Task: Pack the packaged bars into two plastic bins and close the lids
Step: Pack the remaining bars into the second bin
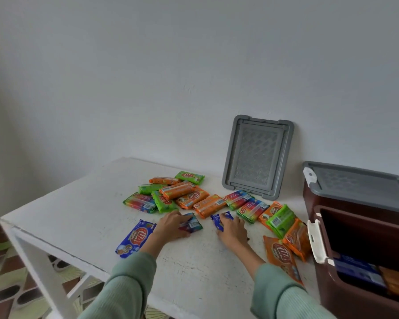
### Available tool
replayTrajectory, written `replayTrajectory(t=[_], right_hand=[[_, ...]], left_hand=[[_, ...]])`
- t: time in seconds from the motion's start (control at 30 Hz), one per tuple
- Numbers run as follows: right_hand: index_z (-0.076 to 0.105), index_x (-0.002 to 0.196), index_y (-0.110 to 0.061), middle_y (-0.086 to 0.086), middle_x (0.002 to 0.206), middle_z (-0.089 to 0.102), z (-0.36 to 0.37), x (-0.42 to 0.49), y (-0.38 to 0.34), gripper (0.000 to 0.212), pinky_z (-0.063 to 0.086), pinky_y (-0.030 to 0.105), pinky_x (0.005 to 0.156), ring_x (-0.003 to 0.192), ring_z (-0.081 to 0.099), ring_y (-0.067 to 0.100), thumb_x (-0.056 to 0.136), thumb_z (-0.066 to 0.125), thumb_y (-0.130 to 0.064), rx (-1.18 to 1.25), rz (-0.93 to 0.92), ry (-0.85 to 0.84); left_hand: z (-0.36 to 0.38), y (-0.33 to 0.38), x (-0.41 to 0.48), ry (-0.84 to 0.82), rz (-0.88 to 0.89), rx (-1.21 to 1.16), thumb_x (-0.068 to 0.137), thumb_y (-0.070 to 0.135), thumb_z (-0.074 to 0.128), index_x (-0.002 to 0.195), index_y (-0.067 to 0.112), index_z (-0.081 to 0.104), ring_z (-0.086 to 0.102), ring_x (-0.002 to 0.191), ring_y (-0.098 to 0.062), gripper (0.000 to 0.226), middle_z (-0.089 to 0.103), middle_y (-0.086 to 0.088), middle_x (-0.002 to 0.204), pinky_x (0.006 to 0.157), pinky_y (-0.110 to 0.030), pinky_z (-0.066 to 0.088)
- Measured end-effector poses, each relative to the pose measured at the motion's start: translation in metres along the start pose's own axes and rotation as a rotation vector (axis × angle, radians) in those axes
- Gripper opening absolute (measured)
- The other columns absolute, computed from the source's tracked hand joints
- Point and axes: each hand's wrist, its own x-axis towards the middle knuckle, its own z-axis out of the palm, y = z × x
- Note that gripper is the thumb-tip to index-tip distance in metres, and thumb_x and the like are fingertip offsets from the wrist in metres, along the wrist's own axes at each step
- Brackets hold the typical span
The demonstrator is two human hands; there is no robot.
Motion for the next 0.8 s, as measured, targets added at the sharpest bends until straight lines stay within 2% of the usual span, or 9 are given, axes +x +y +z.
replayTrajectory(t=[0.1,0.2,0.33,0.43,0.53,0.6,0.7,0.8], right_hand=[[0.035,0.142,-0.024,0.013,0.138,0.040,-0.008,0.000,0.001,0.057,0.042,0.037,0.097,0.129,0.033,0.030,0.090,0.058,-0.029,0.059,-0.013,-0.023],[0.037,0.142,-0.025,0.013,0.135,0.045,-0.031,-0.002,0.005,0.066,0.041,0.035,0.093,0.124,0.039,0.030,0.083,0.067,-0.031,0.103,-0.049,0.015],[0.039,0.142,-0.021,0.013,0.133,0.052,-0.098,-0.016,0.017,0.074,0.039,0.031,0.097,0.122,0.046,0.028,0.077,0.074,-0.027,0.197,-0.126,0.125],[0.034,0.144,-0.020,0.008,0.139,0.050,-0.160,-0.035,0.043,0.081,0.038,0.029,0.101,0.125,0.048,0.024,0.075,0.076,-0.019,0.247,-0.134,0.136],[0.031,0.145,-0.022,0.008,0.141,0.047,-0.209,-0.060,0.087,0.087,0.039,0.029,0.097,0.125,0.048,0.024,0.072,0.078,-0.017,0.150,-0.081,0.151],[0.032,0.145,-0.020,0.009,0.141,0.047,-0.231,-0.077,0.121,0.088,0.038,0.028,0.097,0.124,0.047,0.024,0.070,0.079,-0.016,0.063,-0.029,0.183],[0.029,0.146,-0.018,0.010,0.146,0.040,-0.247,-0.103,0.172,0.093,0.034,0.031,0.104,0.130,0.040,0.026,0.069,0.080,-0.016,-0.009,0.064,0.152],[0.028,0.146,-0.018,0.008,0.148,0.037,-0.249,-0.123,0.219,0.097,0.035,0.033,0.104,0.131,0.040,0.026,0.066,0.081,-0.013,-0.011,0.149,0.121]], left_hand=[[-0.007,0.004,-0.002,0.062,-0.003,0.012,0.083,0.043,0.063,0.140,0.028,0.040,0.049,0.108,-0.022,0.062,0.052,-0.008,0.122,0.081,-0.025,0.039],[-0.025,0.017,-0.002,0.120,0.040,-0.032,0.080,0.043,0.067,0.135,0.025,0.048,0.053,0.102,-0.021,0.061,0.060,-0.007,0.117,0.076,-0.025,0.041],[-0.068,0.050,0.001,0.184,0.139,-0.011,0.078,0.047,0.068,0.134,0.026,0.050,0.052,0.097,-0.019,0.062,0.062,-0.006,0.113,0.076,-0.027,0.042],[-0.100,0.092,-0.005,0.219,0.235,-0.041,0.080,0.043,0.066,0.134,0.025,0.049,0.045,0.087,-0.015,0.059,0.060,-0.009,0.110,0.072,-0.024,0.035],[-0.119,0.146,-0.008,0.232,0.389,-0.103,0.081,0.039,0.067,0.134,0.025,0.049,0.044,0.086,-0.014,0.057,0.060,-0.010,0.108,0.073,-0.024,0.034],[-0.122,0.187,-0.008,0.219,0.493,-0.123,0.081,0.037,0.068,0.133,0.025,0.050,0.047,0.084,-0.015,0.057,0.061,-0.010,0.106,0.073,-0.025,0.038],[-0.116,0.254,-0.010,0.195,0.617,-0.126,0.081,0.036,0.067,0.134,0.026,0.049,0.050,0.095,-0.021,0.057,0.057,-0.010,0.111,0.082,-0.028,0.039],[-0.099,0.312,-0.011,0.150,0.719,-0.140,0.081,0.031,0.067,0.135,0.024,0.049,0.052,0.106,-0.023,0.058,0.058,-0.010,0.118,0.088,-0.029,0.039]])
